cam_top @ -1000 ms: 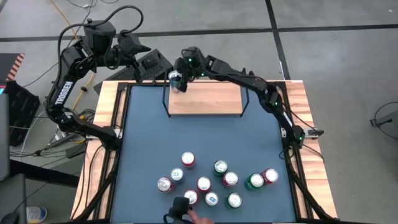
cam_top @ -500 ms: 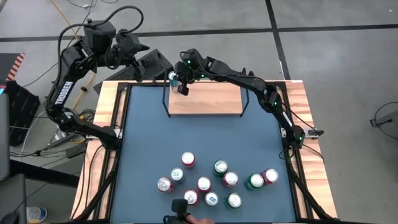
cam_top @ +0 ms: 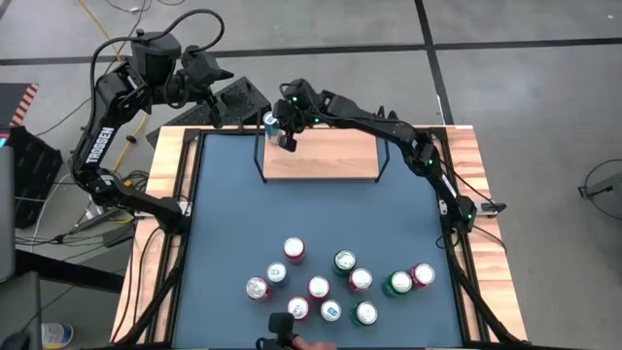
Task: Place canned beverage on shelf
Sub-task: Put the top blue soda can on the shelf
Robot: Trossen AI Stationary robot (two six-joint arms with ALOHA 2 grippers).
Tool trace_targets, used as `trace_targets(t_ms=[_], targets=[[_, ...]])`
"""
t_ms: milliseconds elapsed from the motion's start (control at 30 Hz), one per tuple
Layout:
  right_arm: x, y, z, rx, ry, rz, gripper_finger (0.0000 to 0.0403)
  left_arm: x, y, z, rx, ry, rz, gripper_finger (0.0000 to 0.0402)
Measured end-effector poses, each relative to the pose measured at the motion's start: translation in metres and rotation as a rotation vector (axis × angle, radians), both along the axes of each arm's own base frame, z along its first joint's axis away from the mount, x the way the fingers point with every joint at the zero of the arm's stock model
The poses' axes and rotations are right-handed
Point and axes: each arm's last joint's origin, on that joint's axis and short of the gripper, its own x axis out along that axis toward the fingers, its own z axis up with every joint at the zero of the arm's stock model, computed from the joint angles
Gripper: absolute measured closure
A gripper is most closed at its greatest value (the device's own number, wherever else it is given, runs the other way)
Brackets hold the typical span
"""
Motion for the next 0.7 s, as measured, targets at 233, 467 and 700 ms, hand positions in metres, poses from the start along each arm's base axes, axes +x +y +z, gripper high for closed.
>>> trace_targets(t_ms=[233, 467, 700], targets=[[0.007, 0.0, -0.009, -0.004, -0.006, 0.006, 0.0403, 0.0, 0.0, 0.0, -0.002, -0.002, 0.001, 0.0124], [0.013, 0.005, -0.016, -0.008, 0.004, 0.02, 0.0403, 0.0, 0.0, 0.0, -0.007, -0.006, 0.008, 0.0124], [0.015, 0.0, -0.03, -0.004, 0.036, 0.017, 0.0403, 0.0, 0.0, 0.0, -0.007, -0.005, 0.012, 0.0124]])
